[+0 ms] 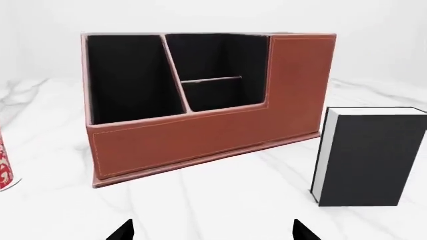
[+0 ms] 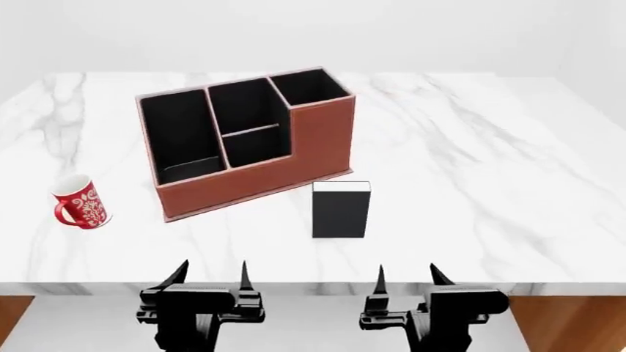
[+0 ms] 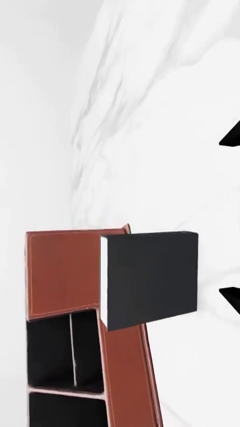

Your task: Pick up the book and place it in the back compartment of the caddy.

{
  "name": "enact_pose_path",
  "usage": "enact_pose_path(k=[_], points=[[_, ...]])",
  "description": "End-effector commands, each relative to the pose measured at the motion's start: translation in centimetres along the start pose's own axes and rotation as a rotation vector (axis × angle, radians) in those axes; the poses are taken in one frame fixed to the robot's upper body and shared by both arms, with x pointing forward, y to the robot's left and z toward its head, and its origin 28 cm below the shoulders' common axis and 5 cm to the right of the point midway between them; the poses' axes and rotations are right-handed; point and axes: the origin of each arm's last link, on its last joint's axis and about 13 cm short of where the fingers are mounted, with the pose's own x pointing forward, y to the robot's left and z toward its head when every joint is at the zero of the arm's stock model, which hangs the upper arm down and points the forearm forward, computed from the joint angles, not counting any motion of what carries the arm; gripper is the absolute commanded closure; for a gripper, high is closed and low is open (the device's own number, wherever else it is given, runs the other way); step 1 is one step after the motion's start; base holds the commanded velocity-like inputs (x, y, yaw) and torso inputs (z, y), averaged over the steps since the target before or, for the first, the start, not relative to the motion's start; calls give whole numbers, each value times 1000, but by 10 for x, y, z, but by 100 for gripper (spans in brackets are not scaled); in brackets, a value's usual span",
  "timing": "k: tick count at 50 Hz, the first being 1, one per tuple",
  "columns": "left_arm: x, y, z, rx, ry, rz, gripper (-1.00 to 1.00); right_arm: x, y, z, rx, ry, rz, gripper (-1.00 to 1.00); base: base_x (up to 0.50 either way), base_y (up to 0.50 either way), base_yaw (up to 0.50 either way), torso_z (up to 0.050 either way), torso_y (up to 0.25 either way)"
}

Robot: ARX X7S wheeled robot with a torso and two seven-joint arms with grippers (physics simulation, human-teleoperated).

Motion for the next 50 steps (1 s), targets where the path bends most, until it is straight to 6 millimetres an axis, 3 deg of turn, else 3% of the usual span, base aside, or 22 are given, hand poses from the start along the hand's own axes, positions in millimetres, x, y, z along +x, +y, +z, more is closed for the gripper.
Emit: enact_pose_path(k=[1, 2, 3, 4, 5, 6, 10, 20, 24, 26, 31, 34, 43, 50], points=[[2, 1, 47, 41, -8, -33, -100, 0, -3, 42, 26, 12, 40, -100, 0, 0, 0, 0, 0], [2, 1, 47, 41, -8, -33, -100, 0, -3, 42, 26, 12, 40, -100, 0, 0, 0, 0, 0], [19, 4, 101, 26, -140, -69, -100, 6, -11, 83, 6, -68, 18, -100, 0, 0, 0, 0, 0], [14, 1, 129, 42, -183, -85, -100, 2, -10, 99, -12, -50, 26, -100, 0, 0, 0, 0, 0], [14, 2, 133, 48, -100, -87, -100, 2, -11, 105, -13, -42, 29, -100, 0, 0, 0, 0, 0], [18, 4, 166, 13, -147, -107, -100, 4, -15, 127, -21, -52, 24, -100, 0, 0, 0, 0, 0], [20, 7, 186, 26, -120, -89, -100, 1, -19, 150, -48, -112, 2, -100, 0, 0, 0, 0, 0], [23, 7, 179, 14, -101, -95, -100, 1, -24, 155, -50, -121, -35, -100, 0, 0, 0, 0, 0], [23, 9, 180, 8, -104, -96, -100, 10, -43, 169, -72, -163, -198, -100, 0, 0, 0, 0, 0], [24, 9, 179, 6, -103, -97, -100, 13, -62, 179, -38, -179, -303, -100, 0, 0, 0, 0, 0], [26, 10, 176, 4, -99, -96, -100, 3, -95, 197, -12, -225, -451, -100, 0, 0, 0, 0, 0], [26, 11, 176, -3, -99, -98, -100, 2, -104, 197, 9, -220, -484, -100, 0, 0, 0, 0, 0], [29, 10, 172, -4, -96, -102, -100, 2, -104, 188, -17, -197, -435, -100, 25, 0, 0, 0, 0], [28, 11, 175, -2, -106, -102, -100, 6, -102, 185, -18, -181, -415, -100, 500, 0, 0, 0, 0]])
